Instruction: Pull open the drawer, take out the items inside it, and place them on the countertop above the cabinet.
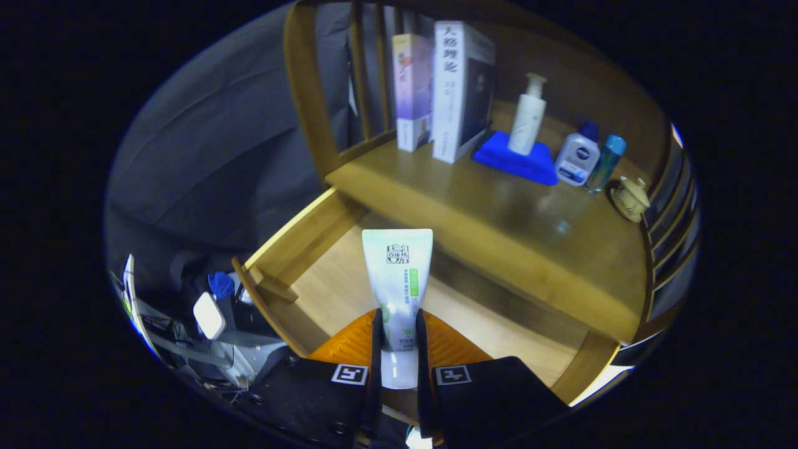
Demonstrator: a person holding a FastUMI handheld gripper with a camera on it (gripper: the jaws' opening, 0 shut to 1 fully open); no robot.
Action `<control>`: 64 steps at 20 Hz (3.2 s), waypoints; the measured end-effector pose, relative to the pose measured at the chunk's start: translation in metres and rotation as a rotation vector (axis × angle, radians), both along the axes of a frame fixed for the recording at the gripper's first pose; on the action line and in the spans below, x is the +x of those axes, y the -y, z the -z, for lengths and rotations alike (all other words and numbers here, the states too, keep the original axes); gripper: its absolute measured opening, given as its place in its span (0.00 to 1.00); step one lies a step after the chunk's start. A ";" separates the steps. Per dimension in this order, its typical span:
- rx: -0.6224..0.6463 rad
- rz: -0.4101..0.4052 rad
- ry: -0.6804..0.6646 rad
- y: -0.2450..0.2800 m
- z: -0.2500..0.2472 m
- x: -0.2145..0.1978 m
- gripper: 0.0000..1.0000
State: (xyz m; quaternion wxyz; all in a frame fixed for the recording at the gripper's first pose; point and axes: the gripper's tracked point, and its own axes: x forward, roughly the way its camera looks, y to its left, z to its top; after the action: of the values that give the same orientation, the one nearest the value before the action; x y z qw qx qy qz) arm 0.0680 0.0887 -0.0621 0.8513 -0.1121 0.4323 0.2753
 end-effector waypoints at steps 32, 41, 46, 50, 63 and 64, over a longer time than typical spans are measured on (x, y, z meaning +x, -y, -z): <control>0.335 0.409 0.554 0.012 -0.126 0.038 0.98; 0.368 0.447 0.773 0.041 -0.115 -0.082 0.98; 0.361 0.502 0.775 0.066 -0.072 -0.121 0.98; 0.373 0.555 0.771 0.087 -0.042 -0.148 0.98; 0.244 0.526 0.664 0.071 0.056 -0.152 0.98; 0.222 0.516 0.658 0.068 0.062 -0.149 0.98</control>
State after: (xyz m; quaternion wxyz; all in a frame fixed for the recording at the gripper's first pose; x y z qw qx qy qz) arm -0.0814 0.0209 -0.1240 0.9916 0.0102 0.1195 0.0481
